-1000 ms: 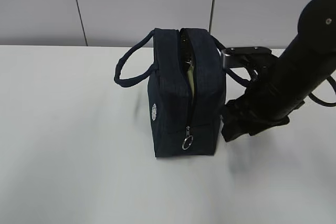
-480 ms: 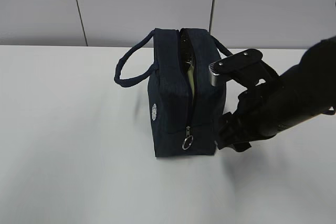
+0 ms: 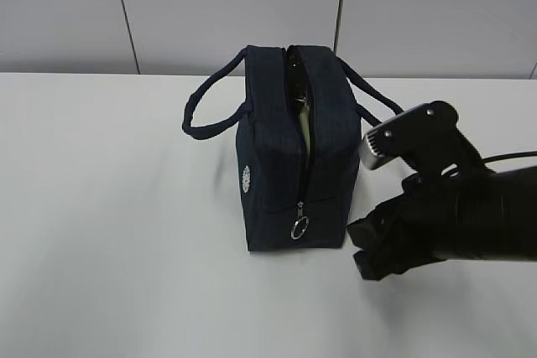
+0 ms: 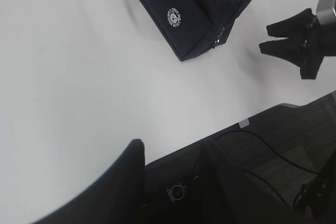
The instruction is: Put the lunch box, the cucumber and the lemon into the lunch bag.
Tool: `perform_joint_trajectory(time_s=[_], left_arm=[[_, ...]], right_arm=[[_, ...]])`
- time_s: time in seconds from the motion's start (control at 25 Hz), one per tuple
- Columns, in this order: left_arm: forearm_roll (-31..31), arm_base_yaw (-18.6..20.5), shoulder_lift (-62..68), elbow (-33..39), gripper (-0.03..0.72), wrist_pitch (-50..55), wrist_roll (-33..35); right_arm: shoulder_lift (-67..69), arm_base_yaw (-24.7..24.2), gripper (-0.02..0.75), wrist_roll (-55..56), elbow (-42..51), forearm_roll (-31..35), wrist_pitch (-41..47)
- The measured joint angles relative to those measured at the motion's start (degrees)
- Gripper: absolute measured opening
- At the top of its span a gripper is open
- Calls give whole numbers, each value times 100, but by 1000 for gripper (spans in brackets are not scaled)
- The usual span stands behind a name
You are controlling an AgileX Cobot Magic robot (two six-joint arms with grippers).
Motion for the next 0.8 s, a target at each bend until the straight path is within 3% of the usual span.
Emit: perform_joint_trajectory(time_s=[0.2,0.8], left_arm=[[-13,0,0,0,237,0,0],[-60,0,0,0,237,0,0]], right_arm=[[-34,549,349,-11,616,-67,-1085],[1019,588,348,12,703,12,-2695]])
